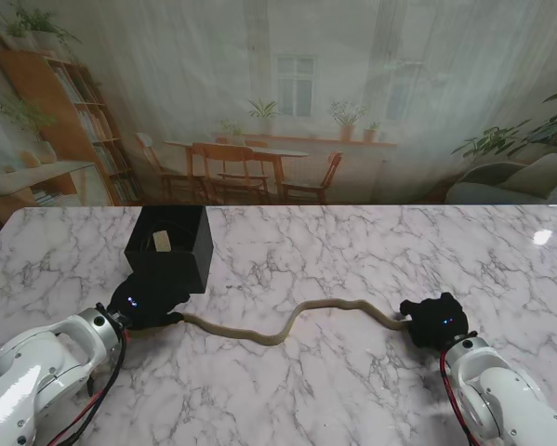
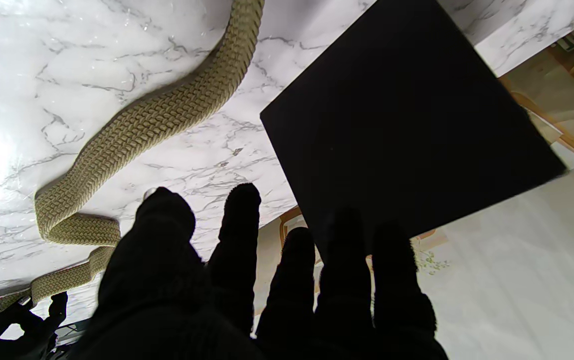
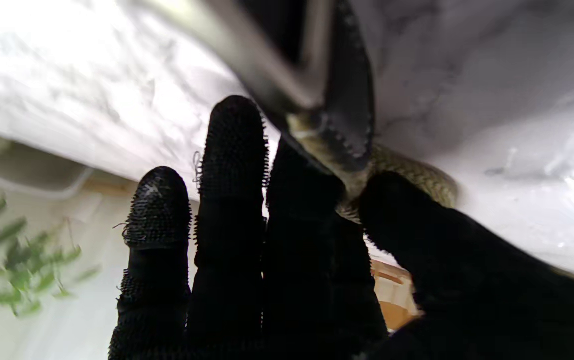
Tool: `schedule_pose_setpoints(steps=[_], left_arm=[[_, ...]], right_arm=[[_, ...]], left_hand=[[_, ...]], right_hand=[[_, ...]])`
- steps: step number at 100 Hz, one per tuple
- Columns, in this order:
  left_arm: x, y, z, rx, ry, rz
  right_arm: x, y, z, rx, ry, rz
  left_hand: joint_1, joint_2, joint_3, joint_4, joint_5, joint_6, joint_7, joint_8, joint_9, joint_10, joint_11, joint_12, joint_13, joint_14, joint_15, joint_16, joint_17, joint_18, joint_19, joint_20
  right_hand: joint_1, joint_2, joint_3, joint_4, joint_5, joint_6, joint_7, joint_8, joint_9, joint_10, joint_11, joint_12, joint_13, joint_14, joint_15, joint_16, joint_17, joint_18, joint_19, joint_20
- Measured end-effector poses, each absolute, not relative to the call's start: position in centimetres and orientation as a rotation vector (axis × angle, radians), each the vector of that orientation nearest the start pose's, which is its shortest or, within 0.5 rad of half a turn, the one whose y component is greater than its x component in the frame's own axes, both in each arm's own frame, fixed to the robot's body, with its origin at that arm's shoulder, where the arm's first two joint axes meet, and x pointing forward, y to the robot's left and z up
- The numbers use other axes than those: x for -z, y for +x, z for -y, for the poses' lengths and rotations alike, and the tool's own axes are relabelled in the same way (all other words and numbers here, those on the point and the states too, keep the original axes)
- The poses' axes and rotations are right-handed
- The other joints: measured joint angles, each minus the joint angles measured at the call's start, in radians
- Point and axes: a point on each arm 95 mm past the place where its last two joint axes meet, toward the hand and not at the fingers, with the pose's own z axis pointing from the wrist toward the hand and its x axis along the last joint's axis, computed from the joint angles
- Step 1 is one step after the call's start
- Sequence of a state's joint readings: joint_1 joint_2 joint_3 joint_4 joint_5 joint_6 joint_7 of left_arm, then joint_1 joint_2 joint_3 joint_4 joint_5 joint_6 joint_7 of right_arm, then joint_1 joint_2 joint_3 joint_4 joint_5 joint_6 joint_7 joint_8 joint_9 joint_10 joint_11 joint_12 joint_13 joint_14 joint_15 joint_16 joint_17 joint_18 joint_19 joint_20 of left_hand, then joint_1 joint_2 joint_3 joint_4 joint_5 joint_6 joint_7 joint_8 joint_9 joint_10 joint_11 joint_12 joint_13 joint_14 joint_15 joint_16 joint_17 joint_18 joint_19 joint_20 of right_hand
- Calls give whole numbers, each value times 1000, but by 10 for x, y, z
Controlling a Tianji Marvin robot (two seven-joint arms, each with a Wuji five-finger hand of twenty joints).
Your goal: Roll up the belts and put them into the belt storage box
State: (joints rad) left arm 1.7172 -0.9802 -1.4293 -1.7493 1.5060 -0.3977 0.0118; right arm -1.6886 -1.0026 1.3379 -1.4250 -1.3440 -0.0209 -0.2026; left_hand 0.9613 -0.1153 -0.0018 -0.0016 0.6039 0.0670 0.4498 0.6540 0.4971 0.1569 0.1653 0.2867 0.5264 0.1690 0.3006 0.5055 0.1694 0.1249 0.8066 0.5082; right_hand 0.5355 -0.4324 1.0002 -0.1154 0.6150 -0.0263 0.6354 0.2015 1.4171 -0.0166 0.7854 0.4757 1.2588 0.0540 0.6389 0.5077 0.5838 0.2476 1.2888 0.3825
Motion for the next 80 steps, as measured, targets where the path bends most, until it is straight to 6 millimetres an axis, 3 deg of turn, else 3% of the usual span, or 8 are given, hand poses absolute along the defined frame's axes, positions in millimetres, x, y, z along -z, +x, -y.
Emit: schedule_pose_setpoints(steps=[10,25,43,50,60,67,80], left_arm=[[302,369,-45,1192,-552,-1919],[302,373,-41,1206,-554,-1922],[304,376,-38,1222,-566,-1923],[306,379,-34,1232,-579,-1928],[308,384,-29,1232,-588,-1940],[306,385,-27,1232,-582,-1938],[303,386,-26,1244,-572,-1930]], right_arm=[[385,367,99,-1107,1151,-1558],[376,368,87,-1098,1107,-1557],[371,370,72,-1164,1212,-1542],[373,372,66,-1165,1196,-1556],[374,375,65,-1141,1125,-1572],[369,375,69,-1164,1030,-1551],[350,365,87,-1287,888,-1515]], left_hand=[[0,0,0,0,0,0,-1,0,0,0,0,0,0,0,0,0,0,0,0,0],[0,0,0,0,0,0,-4,0,0,0,0,0,0,0,0,0,0,0,0,0],[0,0,0,0,0,0,-5,0,0,0,0,0,0,0,0,0,-1,0,0,0],[0,0,0,0,0,0,-5,0,0,0,0,0,0,3,0,0,-3,0,0,0],[0,0,0,0,0,0,-5,0,0,0,0,0,0,4,0,0,-3,0,0,0],[0,1,0,0,0,0,-6,0,0,0,0,0,0,4,0,0,-4,1,0,0],[0,1,0,0,0,0,-7,0,0,0,0,0,0,4,0,0,-4,1,0,0]], right_hand=[[41,0,8,0,0,-55,0,0,0,9,32,14,11,10,34,7,13,12,10,4],[63,0,10,0,1,-113,0,0,0,12,42,22,11,18,56,7,14,26,14,4],[63,0,10,0,2,-113,-2,1,0,23,42,22,11,29,57,6,14,36,14,4],[60,0,-18,0,2,-113,-3,1,0,24,22,12,11,29,47,-4,0,36,14,4],[-45,8,-69,0,2,-113,-5,1,0,25,-48,-2,6,29,21,-5,-24,36,14,5],[-88,15,-90,0,3,-113,-5,1,0,25,-63,-3,6,30,21,-5,-26,36,14,5],[-88,31,-107,0,3,-113,-7,1,0,25,-88,-3,-6,30,8,-5,-37,36,7,5]])
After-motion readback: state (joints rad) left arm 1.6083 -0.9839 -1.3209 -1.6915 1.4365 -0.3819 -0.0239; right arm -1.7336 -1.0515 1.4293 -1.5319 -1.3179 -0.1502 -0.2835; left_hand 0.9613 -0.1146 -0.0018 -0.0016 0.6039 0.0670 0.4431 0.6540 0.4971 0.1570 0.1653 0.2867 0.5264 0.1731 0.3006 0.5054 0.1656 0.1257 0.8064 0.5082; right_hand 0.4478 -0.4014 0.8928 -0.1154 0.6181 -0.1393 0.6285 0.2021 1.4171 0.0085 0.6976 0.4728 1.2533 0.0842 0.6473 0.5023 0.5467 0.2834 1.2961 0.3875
